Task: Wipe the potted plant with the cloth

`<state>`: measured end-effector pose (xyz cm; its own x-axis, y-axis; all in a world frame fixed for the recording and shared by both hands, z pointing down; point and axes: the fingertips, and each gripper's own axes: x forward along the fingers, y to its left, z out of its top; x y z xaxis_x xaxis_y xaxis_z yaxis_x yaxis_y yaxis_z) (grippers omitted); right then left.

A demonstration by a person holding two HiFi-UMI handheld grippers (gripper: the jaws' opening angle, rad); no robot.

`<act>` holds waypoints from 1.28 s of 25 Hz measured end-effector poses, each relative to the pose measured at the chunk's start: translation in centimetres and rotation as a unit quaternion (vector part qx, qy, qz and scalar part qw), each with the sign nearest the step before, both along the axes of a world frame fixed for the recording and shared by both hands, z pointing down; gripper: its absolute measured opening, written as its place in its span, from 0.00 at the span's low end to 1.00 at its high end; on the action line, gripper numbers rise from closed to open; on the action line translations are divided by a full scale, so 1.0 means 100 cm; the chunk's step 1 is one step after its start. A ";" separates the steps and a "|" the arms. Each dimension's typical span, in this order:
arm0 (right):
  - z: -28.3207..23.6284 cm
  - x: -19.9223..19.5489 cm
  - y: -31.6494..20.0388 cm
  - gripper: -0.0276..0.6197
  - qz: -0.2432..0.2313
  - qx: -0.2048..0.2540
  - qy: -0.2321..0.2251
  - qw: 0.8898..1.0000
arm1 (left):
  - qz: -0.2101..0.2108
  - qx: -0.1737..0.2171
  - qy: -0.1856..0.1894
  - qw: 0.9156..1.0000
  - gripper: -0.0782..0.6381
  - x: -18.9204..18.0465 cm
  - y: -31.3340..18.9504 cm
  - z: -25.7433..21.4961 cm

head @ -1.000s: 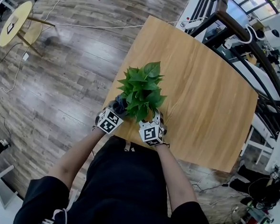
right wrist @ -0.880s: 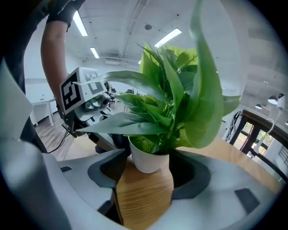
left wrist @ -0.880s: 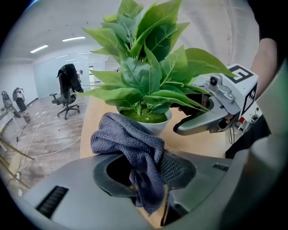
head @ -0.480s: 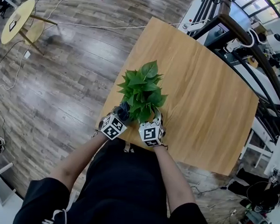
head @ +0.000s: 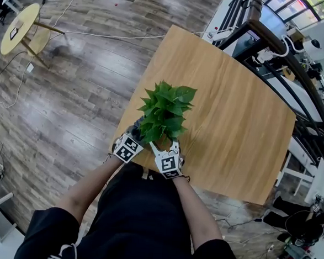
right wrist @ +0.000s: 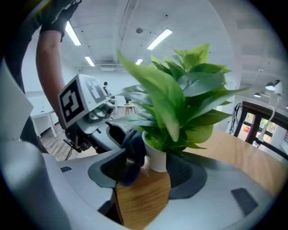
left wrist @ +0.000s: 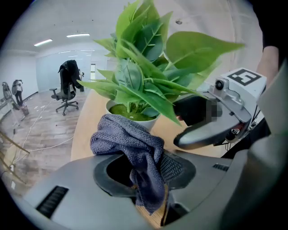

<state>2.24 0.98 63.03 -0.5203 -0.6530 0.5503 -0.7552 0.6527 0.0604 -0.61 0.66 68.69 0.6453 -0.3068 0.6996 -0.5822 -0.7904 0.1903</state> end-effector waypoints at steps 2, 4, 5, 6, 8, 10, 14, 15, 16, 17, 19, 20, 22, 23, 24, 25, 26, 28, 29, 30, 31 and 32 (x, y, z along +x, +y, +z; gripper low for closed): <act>0.002 -0.006 0.010 0.48 -0.010 -0.005 0.000 1.000 | 0.006 0.002 0.001 1.000 0.34 0.001 0.003 -0.001; 0.004 -0.003 0.016 0.48 0.003 -0.013 -0.006 1.000 | 0.007 0.001 0.005 1.000 0.34 0.001 0.011 -0.001; 0.005 0.001 0.018 0.48 0.014 -0.017 -0.009 1.000 | 0.006 -0.002 0.006 1.000 0.34 -0.001 0.015 0.000; 0.006 0.005 0.021 0.48 0.023 -0.019 -0.013 0.999 | 0.006 -0.003 0.009 1.000 0.34 -0.002 0.019 0.001; 0.007 0.015 0.029 0.48 0.039 -0.022 -0.023 0.999 | 0.004 -0.001 0.017 1.000 0.34 -0.005 0.027 -0.003; 0.004 0.024 0.040 0.48 0.051 -0.028 -0.037 0.998 | 0.003 0.002 0.028 1.000 0.34 -0.007 0.034 -0.008; -0.025 0.035 0.056 0.47 0.078 -0.013 -0.079 0.994 | 0.006 0.027 0.063 0.998 0.34 -0.007 0.053 -0.029; -0.035 0.036 0.062 0.46 0.085 -0.005 -0.091 0.992 | 0.005 0.033 0.072 0.997 0.34 -0.009 0.061 -0.038; -0.046 0.036 0.068 0.41 0.091 0.005 -0.103 0.990 | 0.003 0.039 0.081 0.996 0.34 -0.012 0.070 -0.047; -0.057 0.035 0.075 0.25 0.094 0.016 -0.111 0.989 | 0.001 0.045 0.089 0.995 0.34 -0.015 0.078 -0.057; -0.077 0.032 0.083 0.12 0.092 0.040 -0.121 0.988 | -0.002 0.067 0.111 0.992 0.34 -0.019 0.088 -0.078; -0.086 0.030 0.086 0.11 0.089 0.050 -0.123 0.987 | -0.002 0.080 0.123 0.989 0.34 -0.019 0.090 -0.089; -0.108 0.027 0.093 0.09 0.085 0.067 -0.126 0.986 | 0.003 0.107 0.144 0.984 0.34 -0.017 0.096 -0.112; -0.121 0.029 0.096 0.09 0.087 0.077 -0.131 0.985 | 0.006 0.120 0.153 0.981 0.34 -0.014 0.098 -0.124; -0.134 0.031 0.098 0.09 0.093 0.087 -0.138 0.982 | 0.010 0.133 0.160 0.978 0.34 -0.011 0.099 -0.135; -0.147 0.033 0.101 0.09 0.100 0.096 -0.145 0.980 | 0.014 0.144 0.165 0.976 0.34 -0.009 0.100 -0.146; -0.161 0.035 0.103 0.09 0.107 0.108 -0.149 0.977 | 0.016 0.151 0.171 0.974 0.34 -0.008 0.101 -0.156; -0.190 0.034 0.107 0.08 0.113 0.135 -0.149 0.973 | 0.012 0.157 0.183 0.971 0.34 -0.008 0.101 -0.174; -0.204 0.033 0.107 0.08 0.118 0.146 -0.150 0.971 | 0.010 0.159 0.187 0.969 0.34 -0.008 0.100 -0.183; -0.215 0.034 0.108 0.07 0.122 0.156 -0.151 0.968 | 0.008 0.163 0.190 0.968 0.34 -0.008 0.098 -0.191; -0.223 0.036 0.110 0.07 0.125 0.166 -0.149 0.967 | 0.007 0.169 0.191 0.967 0.34 -0.007 0.097 -0.198; -0.230 0.039 0.112 0.07 0.127 0.174 -0.145 0.966 | 0.006 0.174 0.191 0.966 0.34 -0.006 0.097 -0.205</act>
<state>6.12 12.19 40.07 -0.4181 -0.8991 0.1296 -0.9065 0.4222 0.0048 -1.18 10.40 48.17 0.8410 -0.4713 0.2656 -0.5122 -0.8517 0.1108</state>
